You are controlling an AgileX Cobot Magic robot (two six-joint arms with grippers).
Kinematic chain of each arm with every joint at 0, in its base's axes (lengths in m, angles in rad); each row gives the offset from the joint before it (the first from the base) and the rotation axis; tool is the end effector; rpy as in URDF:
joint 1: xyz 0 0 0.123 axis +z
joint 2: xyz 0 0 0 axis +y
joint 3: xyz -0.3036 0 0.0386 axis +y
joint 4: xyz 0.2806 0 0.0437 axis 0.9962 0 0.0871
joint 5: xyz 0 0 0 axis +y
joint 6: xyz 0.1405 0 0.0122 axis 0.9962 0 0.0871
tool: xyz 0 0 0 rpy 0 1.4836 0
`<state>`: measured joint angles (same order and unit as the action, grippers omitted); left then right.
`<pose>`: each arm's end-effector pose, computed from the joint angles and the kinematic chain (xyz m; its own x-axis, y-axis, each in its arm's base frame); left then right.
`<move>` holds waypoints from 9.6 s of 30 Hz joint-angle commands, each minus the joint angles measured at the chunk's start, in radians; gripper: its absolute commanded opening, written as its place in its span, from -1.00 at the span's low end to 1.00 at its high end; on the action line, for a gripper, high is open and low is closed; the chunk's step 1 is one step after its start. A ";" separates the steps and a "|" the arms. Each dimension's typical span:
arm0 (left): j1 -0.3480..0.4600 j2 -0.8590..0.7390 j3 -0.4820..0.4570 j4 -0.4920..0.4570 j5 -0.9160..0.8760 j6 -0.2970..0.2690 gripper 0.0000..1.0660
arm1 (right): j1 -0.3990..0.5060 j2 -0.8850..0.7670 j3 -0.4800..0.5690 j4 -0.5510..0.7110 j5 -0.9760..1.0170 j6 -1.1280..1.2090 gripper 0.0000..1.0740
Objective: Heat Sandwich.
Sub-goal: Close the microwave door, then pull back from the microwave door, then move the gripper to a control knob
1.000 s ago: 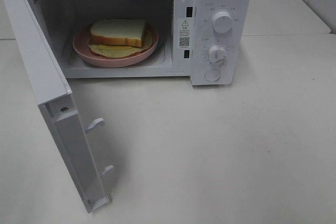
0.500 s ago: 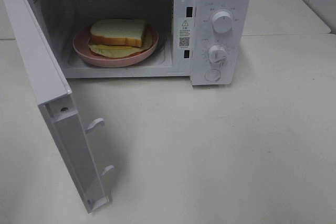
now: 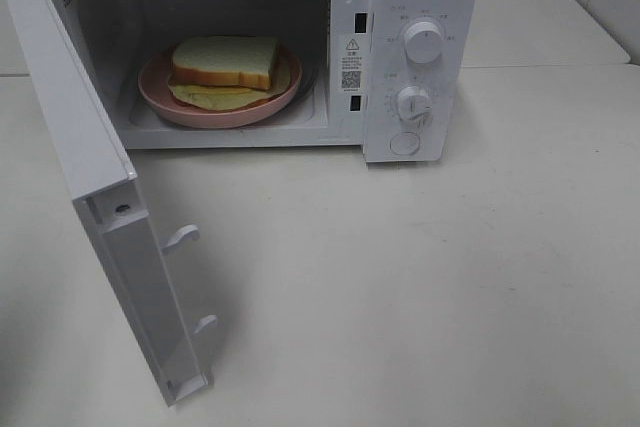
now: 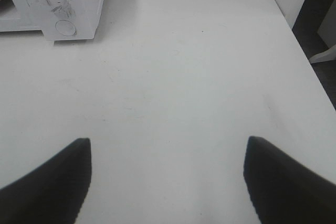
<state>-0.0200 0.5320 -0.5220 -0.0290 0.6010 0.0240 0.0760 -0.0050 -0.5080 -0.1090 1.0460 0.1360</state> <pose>0.1610 -0.0055 0.2806 -0.4999 0.0101 -0.8660 0.0342 0.9994 -0.0081 0.0469 -0.0097 0.2756 -0.4255 0.0486 -0.9037 0.0439 0.9985 0.0331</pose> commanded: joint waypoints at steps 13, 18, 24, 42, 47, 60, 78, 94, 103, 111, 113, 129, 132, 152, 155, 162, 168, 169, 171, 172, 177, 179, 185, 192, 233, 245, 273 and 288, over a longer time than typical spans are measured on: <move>-0.008 0.277 0.164 0.047 -0.566 0.001 -1.00 | -0.007 -0.026 0.000 -0.003 -0.008 -0.002 0.42; -0.008 0.410 0.226 0.068 -0.857 0.001 -1.00 | -0.007 -0.026 0.000 -0.003 -0.008 -0.002 0.42; -0.008 0.560 0.245 0.118 -1.128 0.001 -1.00 | -0.007 -0.026 0.000 -0.003 -0.008 -0.002 0.42; -0.008 0.922 0.231 0.262 -1.570 -0.130 -1.00 | -0.007 -0.026 0.000 -0.003 -0.008 -0.002 0.42; -0.008 1.006 0.184 0.352 -1.583 -0.218 -1.00 | -0.007 -0.026 0.000 -0.003 -0.008 -0.001 0.42; -0.062 1.120 0.137 0.494 -1.702 -0.200 -1.00 | -0.007 -0.026 0.000 -0.003 -0.008 -0.001 0.42; -0.306 1.123 0.137 0.086 -1.703 -0.113 -1.00 | -0.007 -0.026 0.000 -0.003 -0.008 -0.001 0.42; -0.492 1.225 0.008 -0.123 -1.694 -0.024 -1.00 | -0.007 -0.026 0.000 -0.003 -0.008 -0.001 0.42; -0.560 1.281 -0.131 -0.185 -1.629 0.009 -1.00 | -0.007 -0.026 0.000 -0.003 -0.008 -0.001 0.42; -0.606 1.337 -0.257 -0.274 -1.556 0.093 -1.00 | -0.007 -0.026 0.000 -0.003 -0.008 -0.001 0.42; -0.606 1.352 -0.287 -0.280 -1.538 0.099 -1.00 | -0.007 -0.026 0.000 -0.003 -0.008 -0.001 0.42; -0.612 1.433 -0.462 -0.298 -1.462 0.114 -1.00 | -0.007 -0.026 0.000 -0.002 -0.008 -0.001 0.42; -0.612 1.446 -0.485 -0.300 -1.462 0.114 -1.00 | -0.007 -0.026 0.000 -0.002 -0.008 -0.001 0.42; -0.612 1.489 -0.577 -0.346 -1.417 0.156 -1.00 | -0.007 -0.026 0.000 -0.002 -0.008 -0.001 0.42; -0.612 1.489 -0.577 -0.346 -1.417 0.156 -1.00 | -0.007 -0.026 0.000 -0.002 -0.008 -0.001 0.42; -0.612 1.489 -0.577 -0.346 -1.417 0.156 -1.00 | -0.007 -0.026 0.000 -0.002 -0.008 -0.001 0.42; -0.626 1.488 -0.575 -0.346 -1.410 0.156 -1.00 | -0.007 -0.026 0.000 -0.002 -0.008 -0.001 0.42; -0.637 1.486 -0.567 -0.346 -1.410 0.156 -1.00 | -0.007 -0.026 0.000 -0.002 -0.008 -0.001 0.42; -0.649 1.480 -0.550 -0.346 -1.412 0.156 -1.00 | -0.007 -0.026 0.000 -0.002 -0.008 -0.001 0.42; -0.649 1.480 -0.550 -0.346 -1.412 0.156 -1.00 | -0.007 -0.026 0.000 -0.002 -0.008 -0.001 0.42; -0.675 1.438 -0.467 -0.350 -1.418 0.156 -1.00 | -0.007 -0.026 0.000 -0.002 -0.008 -0.001 0.42; -0.675 1.399 -0.418 -0.350 -1.416 0.154 -1.00 | -0.007 -0.026 0.000 -0.002 -0.008 -0.001 0.42; -0.675 1.332 -0.357 -0.341 -1.371 0.152 -0.98 | -0.007 -0.026 0.000 -0.002 -0.008 -0.001 0.42; -0.675 1.247 -0.299 -0.305 -1.176 0.152 0.62 | -0.007 -0.026 0.000 -0.002 -0.008 -0.001 0.42; -0.109 0.688 -0.240 -0.253 0.184 0.113 0.89 | -0.007 -0.026 0.000 -0.002 -0.008 -0.001 0.42; 0.007 0.436 -0.238 -0.089 0.425 0.043 0.89 | -0.007 -0.026 0.000 -0.002 -0.008 -0.001 0.42; 0.007 -0.233 0.029 -0.060 0.428 -0.005 0.89 | -0.007 -0.026 0.000 -0.002 -0.008 -0.001 0.42; 0.007 -0.508 0.029 -0.027 0.428 0.002 0.89 | -0.007 -0.026 0.000 -0.002 -0.008 -0.001 0.42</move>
<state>-0.0170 0.0500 -0.4970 -0.0610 1.0370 0.0240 0.0760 -0.0050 -0.5080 -0.1070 1.0460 0.1360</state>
